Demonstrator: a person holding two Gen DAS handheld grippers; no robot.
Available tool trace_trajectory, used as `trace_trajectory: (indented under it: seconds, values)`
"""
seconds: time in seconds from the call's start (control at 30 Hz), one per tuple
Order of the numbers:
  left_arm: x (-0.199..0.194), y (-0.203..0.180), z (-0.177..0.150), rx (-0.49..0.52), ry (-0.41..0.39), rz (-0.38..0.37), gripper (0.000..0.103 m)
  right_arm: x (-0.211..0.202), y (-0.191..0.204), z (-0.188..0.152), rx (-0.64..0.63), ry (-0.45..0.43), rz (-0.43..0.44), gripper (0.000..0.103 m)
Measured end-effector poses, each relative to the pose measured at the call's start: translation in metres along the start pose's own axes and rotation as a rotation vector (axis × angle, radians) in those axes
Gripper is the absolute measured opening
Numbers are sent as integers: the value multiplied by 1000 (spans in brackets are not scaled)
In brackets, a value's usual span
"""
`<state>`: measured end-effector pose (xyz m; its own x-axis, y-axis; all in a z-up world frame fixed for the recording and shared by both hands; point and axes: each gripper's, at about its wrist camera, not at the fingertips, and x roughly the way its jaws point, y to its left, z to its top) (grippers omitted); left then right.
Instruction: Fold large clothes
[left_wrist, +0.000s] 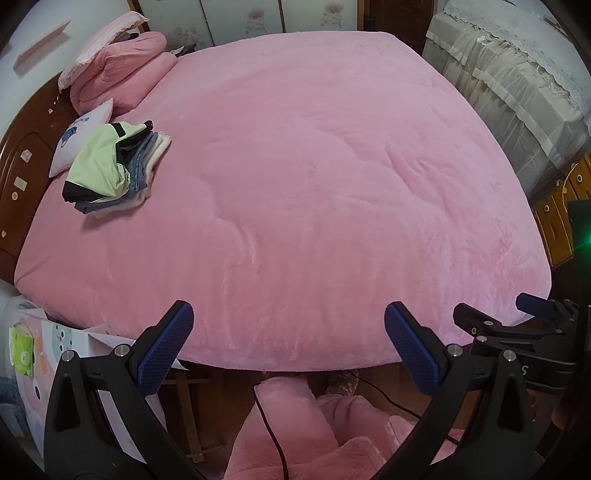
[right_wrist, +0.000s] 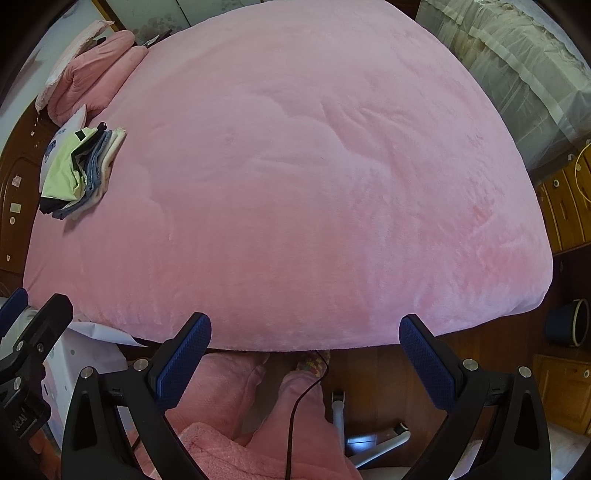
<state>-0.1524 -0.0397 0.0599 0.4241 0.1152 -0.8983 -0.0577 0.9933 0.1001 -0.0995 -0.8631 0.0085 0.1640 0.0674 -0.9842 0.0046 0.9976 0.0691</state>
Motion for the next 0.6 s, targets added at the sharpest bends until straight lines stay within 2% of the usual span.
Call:
trace_trajectory:
  seconds: [0.6]
  values:
    - [8, 1, 6, 44, 13, -12, 103, 9, -7, -2, 34, 20, -2, 103]
